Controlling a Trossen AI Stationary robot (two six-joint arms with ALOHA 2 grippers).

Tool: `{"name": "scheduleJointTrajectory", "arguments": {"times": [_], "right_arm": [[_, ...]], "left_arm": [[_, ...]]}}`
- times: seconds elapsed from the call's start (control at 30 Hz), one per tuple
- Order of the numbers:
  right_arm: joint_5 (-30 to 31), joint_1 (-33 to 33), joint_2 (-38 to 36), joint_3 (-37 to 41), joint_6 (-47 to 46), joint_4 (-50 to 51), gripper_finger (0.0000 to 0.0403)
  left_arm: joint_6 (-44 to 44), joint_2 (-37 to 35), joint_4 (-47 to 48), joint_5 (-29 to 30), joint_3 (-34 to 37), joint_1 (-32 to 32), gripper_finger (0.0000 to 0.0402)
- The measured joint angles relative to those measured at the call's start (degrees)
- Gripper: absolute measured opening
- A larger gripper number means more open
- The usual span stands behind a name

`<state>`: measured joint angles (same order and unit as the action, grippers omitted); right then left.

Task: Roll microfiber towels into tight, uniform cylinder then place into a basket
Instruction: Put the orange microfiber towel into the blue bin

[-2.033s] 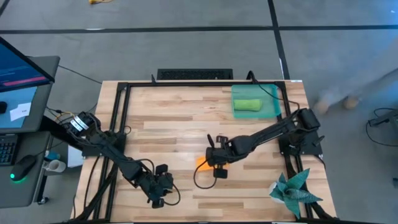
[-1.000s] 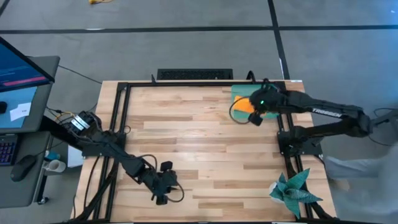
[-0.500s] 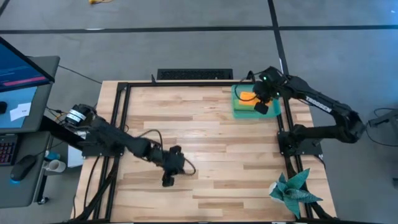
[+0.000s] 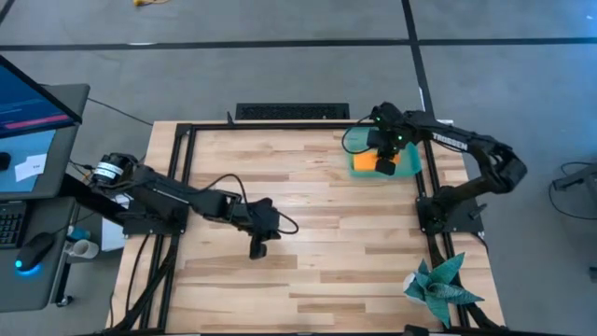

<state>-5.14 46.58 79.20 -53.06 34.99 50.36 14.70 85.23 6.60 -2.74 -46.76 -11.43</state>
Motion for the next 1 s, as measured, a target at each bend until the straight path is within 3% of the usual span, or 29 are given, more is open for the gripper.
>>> {"name": "scheduleJointTrajectory", "arguments": {"times": [0.47,1.0], "right_arm": [[-1.1,-4.84,7.47,0.0,-0.22,-2.74,0.0015],[-0.82,-5.33,7.41,-0.02,-6.48,-2.44,0.0126]], "left_arm": [[-2.05,0.0,2.36,-1.5,0.0,1.48,0.0003],[-2.08,0.02,3.61,-1.47,0.0,1.48,0.0003]]}}
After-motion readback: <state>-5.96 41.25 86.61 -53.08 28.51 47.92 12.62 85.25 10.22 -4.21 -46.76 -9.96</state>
